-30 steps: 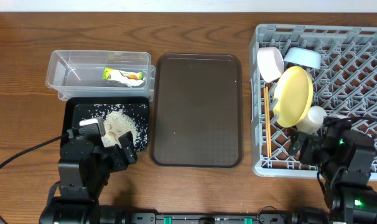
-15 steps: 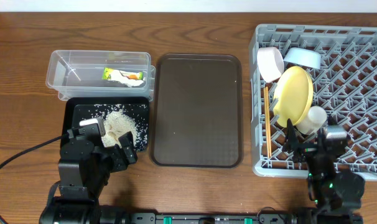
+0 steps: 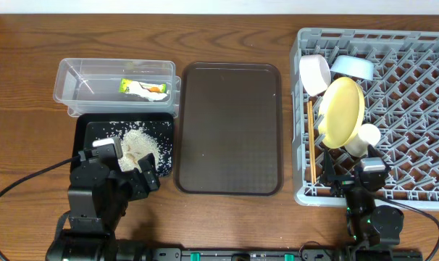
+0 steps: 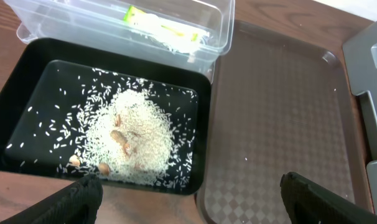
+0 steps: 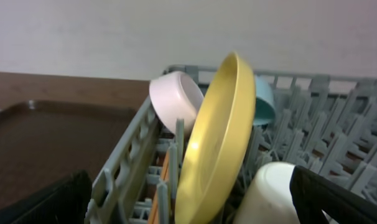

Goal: Sort waste into correct bins and load items into the dishwasher rack

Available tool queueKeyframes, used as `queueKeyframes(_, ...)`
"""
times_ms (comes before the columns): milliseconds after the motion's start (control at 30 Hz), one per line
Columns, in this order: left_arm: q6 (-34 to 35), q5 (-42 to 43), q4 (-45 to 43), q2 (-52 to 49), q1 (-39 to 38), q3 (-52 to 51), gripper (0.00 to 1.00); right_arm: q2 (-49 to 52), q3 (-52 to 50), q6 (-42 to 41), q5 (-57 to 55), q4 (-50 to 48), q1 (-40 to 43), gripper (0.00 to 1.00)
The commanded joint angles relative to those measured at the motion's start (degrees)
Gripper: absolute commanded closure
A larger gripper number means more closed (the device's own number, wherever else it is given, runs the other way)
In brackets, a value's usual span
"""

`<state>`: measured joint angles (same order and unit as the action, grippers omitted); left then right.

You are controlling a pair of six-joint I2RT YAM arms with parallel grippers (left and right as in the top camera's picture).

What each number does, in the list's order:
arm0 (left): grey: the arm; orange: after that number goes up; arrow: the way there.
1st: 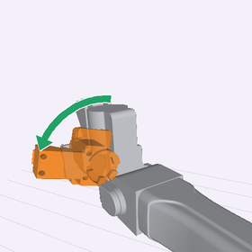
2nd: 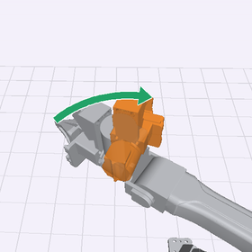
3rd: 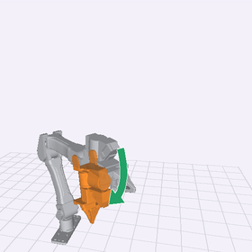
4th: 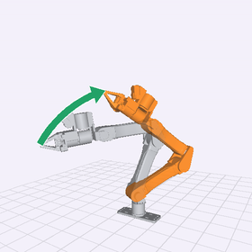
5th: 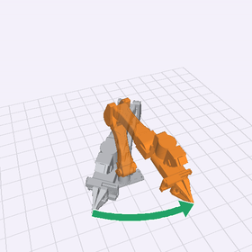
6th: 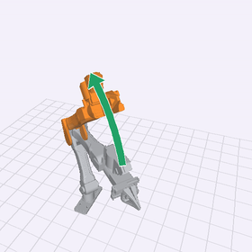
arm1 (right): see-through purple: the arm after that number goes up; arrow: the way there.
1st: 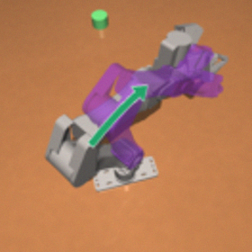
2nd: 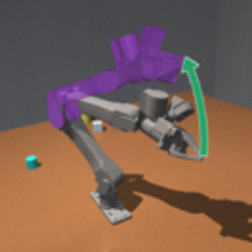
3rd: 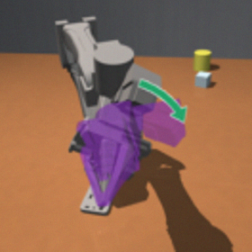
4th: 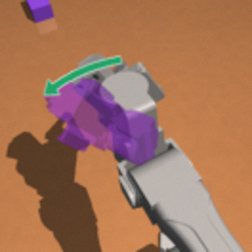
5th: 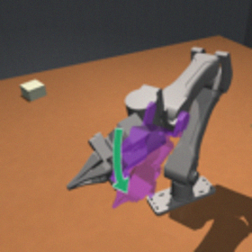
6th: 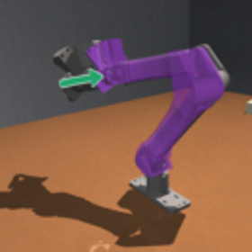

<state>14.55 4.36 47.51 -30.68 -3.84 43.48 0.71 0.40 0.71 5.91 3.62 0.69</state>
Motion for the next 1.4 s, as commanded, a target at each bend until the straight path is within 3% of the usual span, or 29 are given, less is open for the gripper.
queueKeyframes(0, -0.55, 0.15, 0.0, 0.04, 0.24, -0.57, 0.06, -0.42, -0.09, 1.09, -0.04, 0.07, -0.55, 0.01)
queueKeyframes(1200, -0.81, -1.92, 2.05, 1.03, 0.31, -0.66, 0.06, -0.37, -0.09, 1.09, -0.07, 0.13, -0.55, 0.01)
queueKeyframes(1367, -5.81, -3.76, 0.0, 5.29, 0.68, -3.87, 0.06, -0.37, -0.09, 1.09, -0.07, 0.13, -0.55, 0.01)
